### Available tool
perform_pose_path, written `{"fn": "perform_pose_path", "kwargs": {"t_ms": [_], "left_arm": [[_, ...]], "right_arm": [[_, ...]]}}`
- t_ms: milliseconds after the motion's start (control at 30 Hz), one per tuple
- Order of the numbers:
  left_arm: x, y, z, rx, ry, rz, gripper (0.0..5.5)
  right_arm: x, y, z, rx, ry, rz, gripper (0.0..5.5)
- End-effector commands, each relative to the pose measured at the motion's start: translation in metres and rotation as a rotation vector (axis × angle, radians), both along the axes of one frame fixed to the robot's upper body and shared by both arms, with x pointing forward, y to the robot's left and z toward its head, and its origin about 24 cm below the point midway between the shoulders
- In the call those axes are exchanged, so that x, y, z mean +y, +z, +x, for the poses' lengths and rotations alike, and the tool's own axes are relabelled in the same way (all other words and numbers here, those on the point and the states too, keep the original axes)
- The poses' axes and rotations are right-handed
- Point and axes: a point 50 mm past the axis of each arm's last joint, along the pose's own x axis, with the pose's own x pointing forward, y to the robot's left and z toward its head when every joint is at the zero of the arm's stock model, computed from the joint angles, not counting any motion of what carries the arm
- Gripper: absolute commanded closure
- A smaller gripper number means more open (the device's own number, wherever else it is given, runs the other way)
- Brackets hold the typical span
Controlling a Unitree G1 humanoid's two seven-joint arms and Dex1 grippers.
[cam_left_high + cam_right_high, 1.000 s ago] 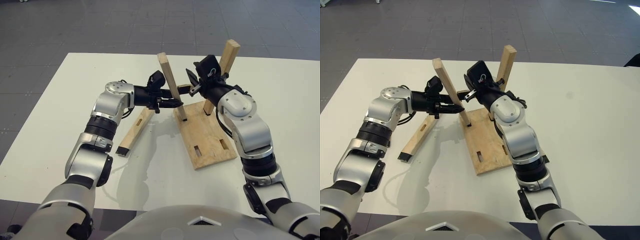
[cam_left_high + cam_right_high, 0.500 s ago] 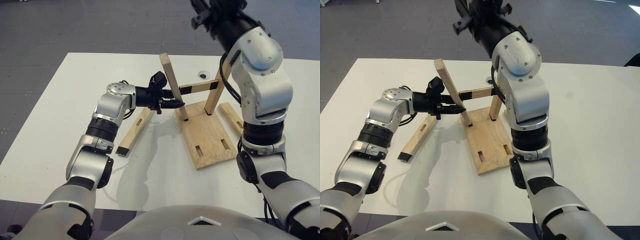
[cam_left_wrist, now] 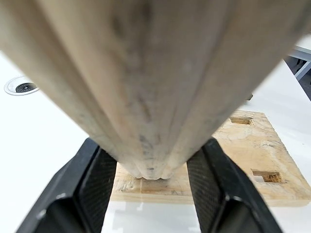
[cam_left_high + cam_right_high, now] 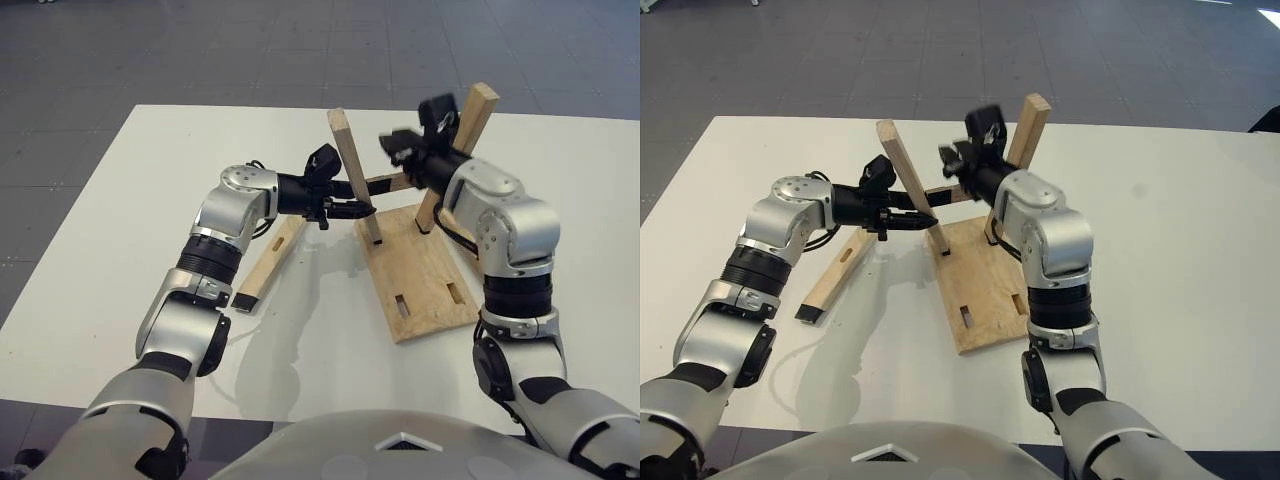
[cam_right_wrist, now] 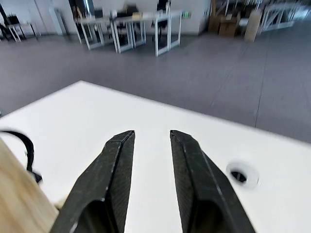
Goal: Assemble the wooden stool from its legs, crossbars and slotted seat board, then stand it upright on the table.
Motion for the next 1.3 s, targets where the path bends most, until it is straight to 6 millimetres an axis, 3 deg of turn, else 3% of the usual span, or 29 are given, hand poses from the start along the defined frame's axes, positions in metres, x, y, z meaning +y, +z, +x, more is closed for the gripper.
{"fn": "perform_pose_path", "kwargs": {"t_ms": [33,200,267,400,467,633,767,867,933,1033,1100,1167,1233,1300], "left_arm": [[0.011,-0.047,-0.015,0.151,0.056,0.185,3.45],[0.013,-0.045,-0.011,0.077,0.079,0.255,3.45],[0.015,-0.045,-0.012,0.059,0.089,0.27,3.45],[0.019,-0.047,-0.015,0.047,0.096,0.288,3.45],[0.02,-0.048,-0.015,0.043,0.098,0.293,3.45],[0.02,-0.047,-0.016,0.038,0.1,0.294,3.45],[0.02,-0.049,-0.018,0.041,0.093,0.291,3.45],[0.021,-0.05,-0.019,0.045,0.085,0.292,3.45],[0.021,-0.049,-0.019,0.045,0.081,0.294,3.45],[0.019,-0.048,-0.018,0.04,0.075,0.296,3.45],[0.018,-0.046,-0.017,0.034,0.073,0.301,3.45],[0.015,-0.045,-0.016,0.03,0.071,0.304,3.45],[0.011,-0.044,-0.015,0.026,0.065,0.3,3.45],[0.009,-0.044,-0.014,0.024,0.06,0.297,3.45]], "right_arm": [[0.007,0.071,-0.009,-0.293,0.006,0.046,4.16],[-0.02,0.084,-0.017,-0.472,-0.165,-0.056,4.16],[-0.046,0.087,-0.018,-0.495,-0.281,-0.09,4.16],[-0.124,0.078,-0.009,-0.43,-0.517,-0.243,4.16],[-0.153,0.055,-0.001,-0.329,-0.536,-0.353,4.16],[-0.205,-0.034,0.014,-0.03,-0.414,-0.658,4.16],[-0.223,-0.063,0.02,0.015,-0.384,-0.797,4.16],[-0.215,-0.082,0.028,0.014,-0.314,-0.917,4.16],[-0.192,-0.088,0.034,-0.027,-0.205,-0.96,4.16],[-0.115,-0.079,0.035,-0.198,0.087,-0.956,4.16],[-0.041,-0.05,0.007,-0.362,0.331,-0.837,4.16],[0.004,-0.03,-0.035,-0.428,0.51,-0.702,4.16],[0.01,-0.03,-0.049,-0.394,0.535,-0.65,4.16],[0.0,-0.038,-0.047,-0.341,0.498,-0.67,4.16]]}}
